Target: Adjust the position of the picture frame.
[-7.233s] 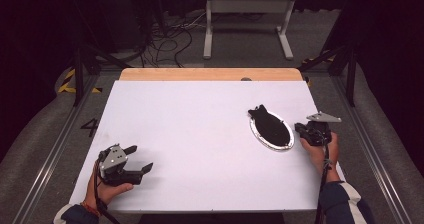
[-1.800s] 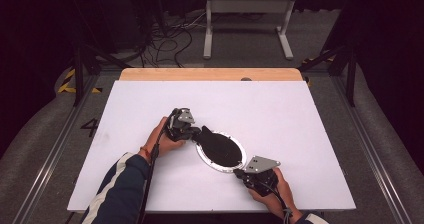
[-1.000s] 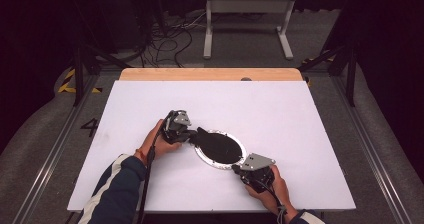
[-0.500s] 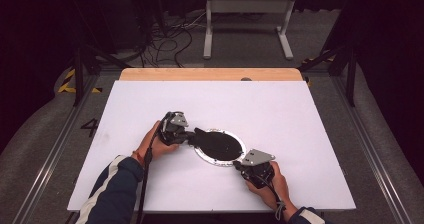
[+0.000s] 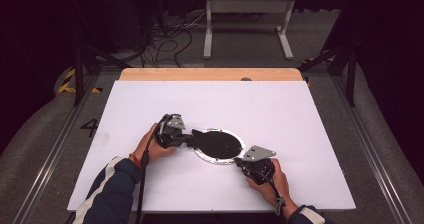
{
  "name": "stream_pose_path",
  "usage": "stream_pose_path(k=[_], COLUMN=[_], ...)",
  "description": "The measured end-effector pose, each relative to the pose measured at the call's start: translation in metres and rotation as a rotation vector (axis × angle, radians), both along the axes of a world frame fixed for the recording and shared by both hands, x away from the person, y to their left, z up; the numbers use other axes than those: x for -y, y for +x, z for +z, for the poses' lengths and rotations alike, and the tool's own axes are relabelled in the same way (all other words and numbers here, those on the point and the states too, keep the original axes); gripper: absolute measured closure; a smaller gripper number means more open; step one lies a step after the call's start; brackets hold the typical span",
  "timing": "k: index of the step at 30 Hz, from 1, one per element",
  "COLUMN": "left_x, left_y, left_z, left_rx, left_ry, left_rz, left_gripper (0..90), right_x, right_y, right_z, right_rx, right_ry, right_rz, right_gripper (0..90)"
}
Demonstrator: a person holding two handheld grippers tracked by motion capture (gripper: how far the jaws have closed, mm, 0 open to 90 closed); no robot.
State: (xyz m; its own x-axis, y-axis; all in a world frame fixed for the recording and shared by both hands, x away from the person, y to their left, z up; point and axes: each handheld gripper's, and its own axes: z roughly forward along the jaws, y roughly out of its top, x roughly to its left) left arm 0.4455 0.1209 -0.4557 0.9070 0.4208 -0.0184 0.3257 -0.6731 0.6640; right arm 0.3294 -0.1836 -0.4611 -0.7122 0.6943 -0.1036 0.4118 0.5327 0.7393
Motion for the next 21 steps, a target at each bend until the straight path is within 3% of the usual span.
stream_pose_path(k=[21], left_x=[-0.009], left_y=[-0.014], left_z=[-0.001], left_rx=[-0.007], left_ry=[-0.006], left_rz=[-0.010], left_gripper=[89.9], right_x=[0.004], right_y=[0.024], right_z=[0.001], right_rx=[-0.011], right_ry=[0.007], right_rz=[-0.051], right_gripper=[90.0])
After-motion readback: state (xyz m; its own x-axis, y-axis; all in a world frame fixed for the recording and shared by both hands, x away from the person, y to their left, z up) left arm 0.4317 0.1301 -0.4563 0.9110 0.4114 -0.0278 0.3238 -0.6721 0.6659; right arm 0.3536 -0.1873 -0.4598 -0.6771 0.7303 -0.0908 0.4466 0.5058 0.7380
